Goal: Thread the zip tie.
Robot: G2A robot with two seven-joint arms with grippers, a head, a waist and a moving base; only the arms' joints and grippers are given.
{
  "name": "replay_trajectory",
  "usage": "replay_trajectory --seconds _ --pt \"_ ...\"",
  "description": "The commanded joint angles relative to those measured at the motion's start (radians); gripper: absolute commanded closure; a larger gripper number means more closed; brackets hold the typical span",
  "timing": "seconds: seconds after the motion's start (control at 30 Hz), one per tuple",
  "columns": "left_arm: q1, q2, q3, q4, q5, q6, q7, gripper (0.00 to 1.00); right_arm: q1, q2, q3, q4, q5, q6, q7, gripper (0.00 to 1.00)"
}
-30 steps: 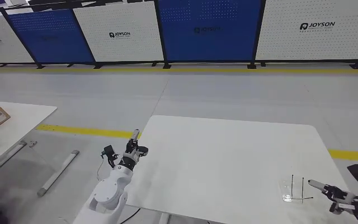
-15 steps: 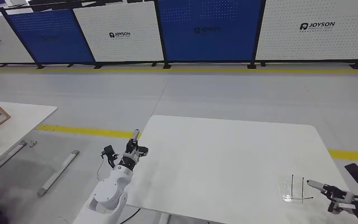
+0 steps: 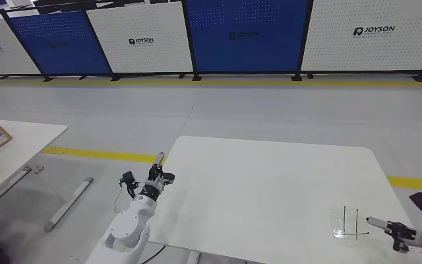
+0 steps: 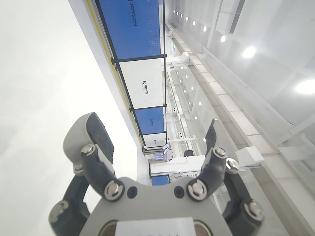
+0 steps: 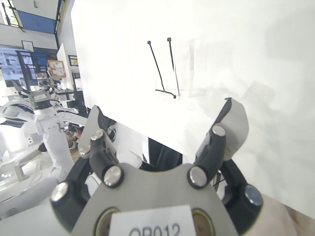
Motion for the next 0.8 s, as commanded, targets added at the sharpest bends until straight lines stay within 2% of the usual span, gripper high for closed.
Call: replay_trajectory --seconds 0.0,0.13,0.23,0.63,0.67,0.73,0.77 --pt "0.000 0.000 0.000 0.000 0.000 0.000 0.000 0.00 0.000 0.022 -0.015 0.013 0.008 -0.032 0.000 0.00" --pt "0.000 0.000 0.000 0.000 0.000 0.000 0.000 0.00 0.036 0.080 -0.093 0.044 0.026 -0.074 0.000 0.00" --pt "0.000 0.000 0.000 0.000 0.000 0.000 0.000 0.00 0.078 0.116 -0.150 0.068 0.016 -0.049 0.000 0.00" --pt "0.000 0.000 0.000 0.000 0.000 0.000 0.000 0.00 0.078 0.116 -0.150 0.068 0.016 -0.049 0.000 0.00" --pt "0.000 0.000 0.000 0.000 0.000 0.000 0.000 0.00 0.076 0.116 -0.159 0.057 0.025 -0.073 0.000 0.00" --pt "0.000 0.000 0.000 0.000 0.000 0.000 0.000 0.00 0.078 0.120 -0.179 0.075 0.052 -0.159 0.000 0.00" --pt "0.000 0.000 0.000 0.000 0.000 0.000 0.000 0.00 0.084 0.124 -0.186 0.087 0.055 -0.173 0.000 0.00"
